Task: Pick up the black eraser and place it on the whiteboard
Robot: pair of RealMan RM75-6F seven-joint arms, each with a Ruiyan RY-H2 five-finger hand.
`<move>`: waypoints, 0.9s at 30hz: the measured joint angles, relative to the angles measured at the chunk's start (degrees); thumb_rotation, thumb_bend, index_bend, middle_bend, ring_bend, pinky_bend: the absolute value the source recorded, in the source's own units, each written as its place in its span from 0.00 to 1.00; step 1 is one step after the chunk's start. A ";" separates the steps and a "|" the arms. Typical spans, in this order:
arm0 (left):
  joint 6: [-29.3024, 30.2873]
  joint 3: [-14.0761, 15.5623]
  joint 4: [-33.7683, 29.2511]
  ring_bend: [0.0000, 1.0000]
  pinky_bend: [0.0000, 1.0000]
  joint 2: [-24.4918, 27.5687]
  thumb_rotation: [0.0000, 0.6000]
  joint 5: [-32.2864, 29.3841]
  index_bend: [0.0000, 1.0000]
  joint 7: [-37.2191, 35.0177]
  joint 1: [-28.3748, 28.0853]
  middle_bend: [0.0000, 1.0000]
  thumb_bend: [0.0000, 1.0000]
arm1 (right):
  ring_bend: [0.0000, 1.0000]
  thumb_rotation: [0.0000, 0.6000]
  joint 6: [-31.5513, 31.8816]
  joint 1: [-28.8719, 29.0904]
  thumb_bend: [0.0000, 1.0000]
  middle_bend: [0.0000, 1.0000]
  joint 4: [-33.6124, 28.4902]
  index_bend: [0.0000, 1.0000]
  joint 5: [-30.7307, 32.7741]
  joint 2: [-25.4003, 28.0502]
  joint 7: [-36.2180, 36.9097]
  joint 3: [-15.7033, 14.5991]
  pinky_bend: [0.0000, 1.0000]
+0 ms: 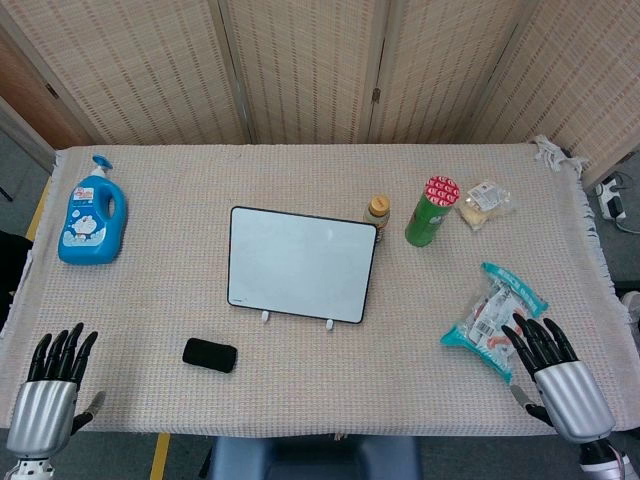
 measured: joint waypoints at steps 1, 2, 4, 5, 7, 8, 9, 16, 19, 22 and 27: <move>-0.28 -0.04 -0.14 0.00 0.00 0.22 1.00 -0.03 0.00 -0.12 -0.01 0.00 0.26 | 0.08 1.00 -0.09 0.01 0.31 0.00 -0.04 0.00 0.02 -0.02 -0.04 -0.01 0.00; -0.45 -0.05 -0.21 0.00 0.00 0.35 1.00 0.04 0.00 -0.27 -0.03 0.00 0.26 | 0.08 1.00 -0.22 0.01 0.31 0.00 -0.10 0.00 0.06 -0.04 -0.10 -0.04 0.00; -0.71 0.01 -0.27 0.00 0.00 0.51 1.00 0.64 0.00 -0.85 -0.15 0.01 0.26 | 0.08 1.00 -0.27 -0.02 0.31 0.00 -0.13 0.00 0.08 -0.05 -0.22 -0.08 0.00; -0.84 0.05 -0.30 0.00 0.02 0.57 1.00 1.04 0.00 -1.27 -0.24 0.05 0.26 | 0.08 1.00 -0.14 -0.08 0.31 0.00 -0.10 0.00 0.08 -0.08 -0.27 -0.07 0.00; -1.19 0.17 -0.24 0.06 0.15 0.62 1.00 2.37 0.00 -2.31 -0.66 0.21 0.26 | 0.08 1.00 0.14 -0.26 0.31 0.00 -0.05 0.00 0.15 -0.19 -0.44 0.00 0.00; -1.38 0.22 -0.12 0.14 0.27 0.62 1.00 3.17 0.00 -2.74 -0.95 0.33 0.26 | 0.07 1.00 0.20 -0.33 0.31 0.00 -0.05 0.00 0.33 -0.27 -0.47 0.04 0.00; -1.88 0.34 0.00 0.28 0.44 0.66 1.00 4.37 0.00 -3.23 -1.48 0.50 0.26 | 0.08 1.00 0.18 -0.38 0.31 0.00 -0.07 0.00 0.53 -0.32 -0.47 0.08 0.00; -12.96 0.25 -6.71 0.88 1.00 2.38 1.00 2.72 0.18 1.43 -5.47 1.00 0.26 | 0.08 1.00 -1.56 0.08 0.31 0.00 -0.82 0.00 2.27 -0.72 -1.78 0.70 0.00; -20.25 -0.55 -11.25 0.89 1.00 2.74 1.00 -2.94 0.15 7.01 -7.88 1.00 0.26 | 0.08 1.00 -2.74 0.53 0.31 0.00 -0.92 0.00 2.62 -0.91 -2.18 0.75 0.00; -25.47 -1.81 -14.14 0.89 1.00 2.00 1.00 -10.01 0.14 14.01 -10.32 1.00 0.26 | 0.08 1.00 -3.57 0.94 0.31 0.00 -1.16 0.00 2.87 -0.67 -1.70 0.66 0.00; -30.07 -4.12 -16.26 0.89 1.00 -1.25 1.00 -20.05 0.20 26.05 -14.55 1.00 0.27 | 0.07 1.00 -2.58 0.75 0.31 0.00 -1.36 0.00 2.52 -0.11 -0.98 0.62 0.00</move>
